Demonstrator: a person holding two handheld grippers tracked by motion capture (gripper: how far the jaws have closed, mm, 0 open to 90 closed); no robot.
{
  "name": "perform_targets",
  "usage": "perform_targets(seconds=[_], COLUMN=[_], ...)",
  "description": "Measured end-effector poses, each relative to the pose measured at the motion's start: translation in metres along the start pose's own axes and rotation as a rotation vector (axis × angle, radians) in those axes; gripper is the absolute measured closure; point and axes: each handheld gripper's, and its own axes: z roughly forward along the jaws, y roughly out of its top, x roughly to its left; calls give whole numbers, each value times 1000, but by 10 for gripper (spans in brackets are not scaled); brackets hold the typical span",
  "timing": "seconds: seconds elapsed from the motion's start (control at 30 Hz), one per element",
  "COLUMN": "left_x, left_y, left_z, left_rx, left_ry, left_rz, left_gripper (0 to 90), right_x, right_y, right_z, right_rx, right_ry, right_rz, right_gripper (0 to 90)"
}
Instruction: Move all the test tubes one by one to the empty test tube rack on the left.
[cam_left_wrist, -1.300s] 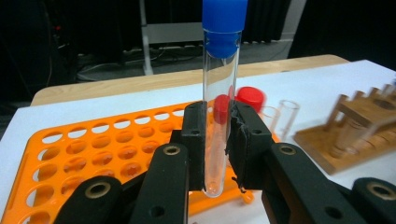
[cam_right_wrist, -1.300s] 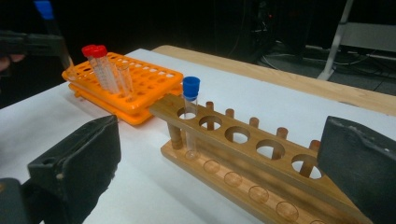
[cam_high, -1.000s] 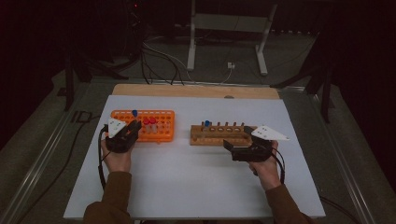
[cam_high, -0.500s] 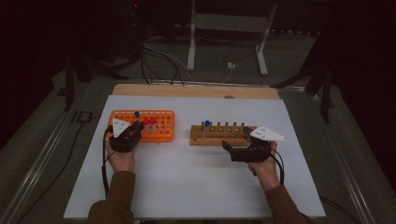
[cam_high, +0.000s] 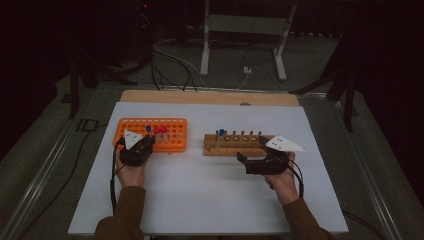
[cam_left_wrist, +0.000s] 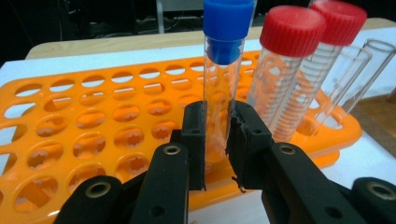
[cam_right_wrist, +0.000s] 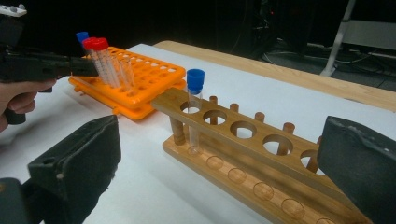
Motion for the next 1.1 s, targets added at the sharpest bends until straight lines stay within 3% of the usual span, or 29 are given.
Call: perform_targets(seconds=[0.23, 0.4, 0.5, 0.57, 0.63, 0.73, 0.8, 0.9, 1.1], left_x=[-1, 1, 1, 1, 1, -5, -13, -26, -59], left_y=[-2, -1, -1, 0, 0, 4, 8, 16, 28], left_z=[1, 1, -4, -10, -17, -28, -33, -36, -34], left_rx=[52, 61, 63, 42, 10, -50, -74, -96, -104], left_ry=[9, -5, 0, 8, -3, -14, -16, -48, -154], left_rz=[43, 14, -2, -14, -44, -53, -36, -18, 62], left_gripper=[784, 769, 597, 514, 437, 359, 330, 309, 309], right_x=[2, 8, 10, 11, 14, 14, 14, 14, 15], right_y=[-1, -1, 0, 2, 5, 9, 10, 11, 10], right_z=[3, 14, 27, 37, 50, 70, 81, 93, 101], right_rx=[5, 31, 48, 47, 64, 98, 111, 127, 123], right_ry=[5, 3, 8, 21, 13, -5, -42, -45, -4], right_rz=[-6, -37, -28, -13, -31, -35, -58, -57, -62], right_gripper=[0, 22, 71, 135, 186, 348, 447, 555, 767])
